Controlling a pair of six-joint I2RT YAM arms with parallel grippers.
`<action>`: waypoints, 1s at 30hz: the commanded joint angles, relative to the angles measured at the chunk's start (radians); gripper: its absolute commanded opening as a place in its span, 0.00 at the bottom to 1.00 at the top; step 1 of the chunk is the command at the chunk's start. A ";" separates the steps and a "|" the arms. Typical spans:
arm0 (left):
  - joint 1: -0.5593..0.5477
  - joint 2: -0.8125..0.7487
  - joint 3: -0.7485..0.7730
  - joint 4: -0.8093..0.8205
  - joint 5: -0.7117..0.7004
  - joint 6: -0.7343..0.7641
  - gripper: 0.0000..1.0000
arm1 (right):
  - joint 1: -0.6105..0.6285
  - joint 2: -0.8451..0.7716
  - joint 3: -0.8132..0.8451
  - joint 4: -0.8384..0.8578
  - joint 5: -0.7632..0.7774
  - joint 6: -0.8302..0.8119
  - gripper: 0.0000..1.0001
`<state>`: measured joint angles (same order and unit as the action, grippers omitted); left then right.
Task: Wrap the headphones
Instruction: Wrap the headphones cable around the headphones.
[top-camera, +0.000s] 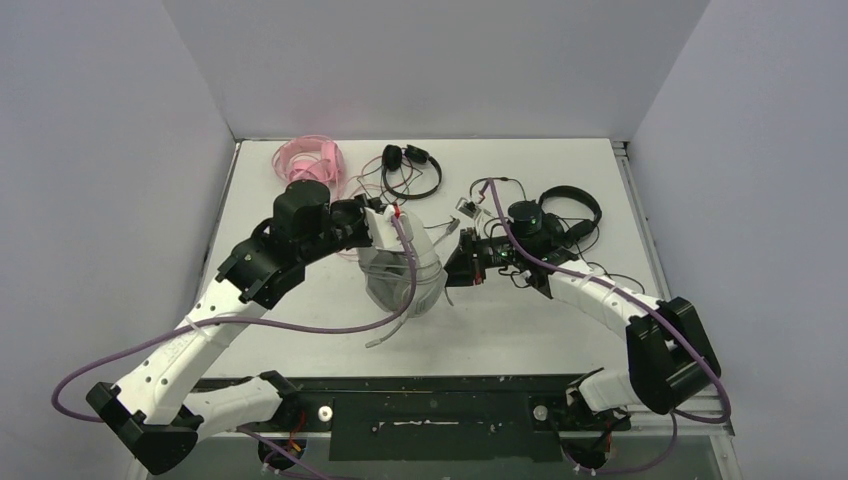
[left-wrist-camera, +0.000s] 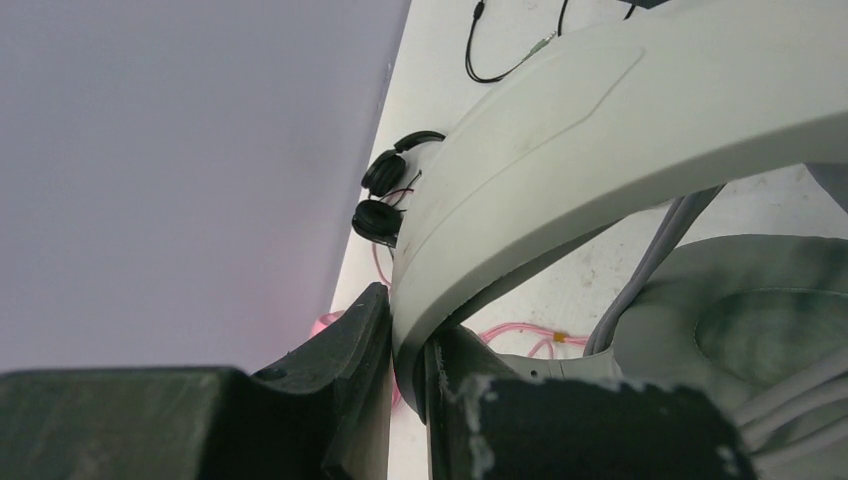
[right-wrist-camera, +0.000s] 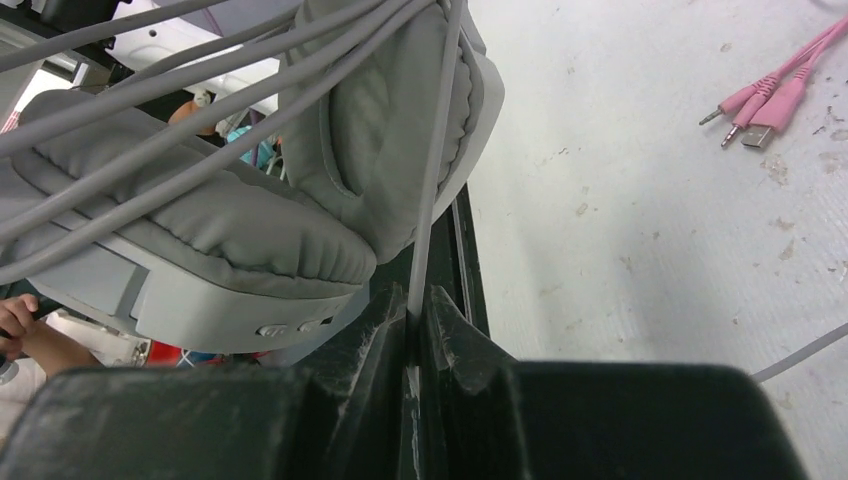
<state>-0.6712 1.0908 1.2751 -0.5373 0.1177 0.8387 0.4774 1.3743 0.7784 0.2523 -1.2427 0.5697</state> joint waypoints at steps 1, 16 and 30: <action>0.014 -0.035 -0.001 0.099 -0.044 0.128 0.00 | 0.012 0.017 0.048 0.010 -0.075 -0.024 0.08; 0.013 -0.010 0.007 0.092 -0.066 0.173 0.00 | 0.030 0.044 -0.036 0.366 -0.117 0.213 0.14; 0.013 -0.009 -0.024 0.087 -0.083 0.194 0.00 | -0.043 0.059 -0.083 0.789 -0.068 0.621 0.14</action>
<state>-0.6640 1.0988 1.2411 -0.5266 0.0570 1.0130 0.4732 1.4193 0.7170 0.7925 -1.3113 1.0203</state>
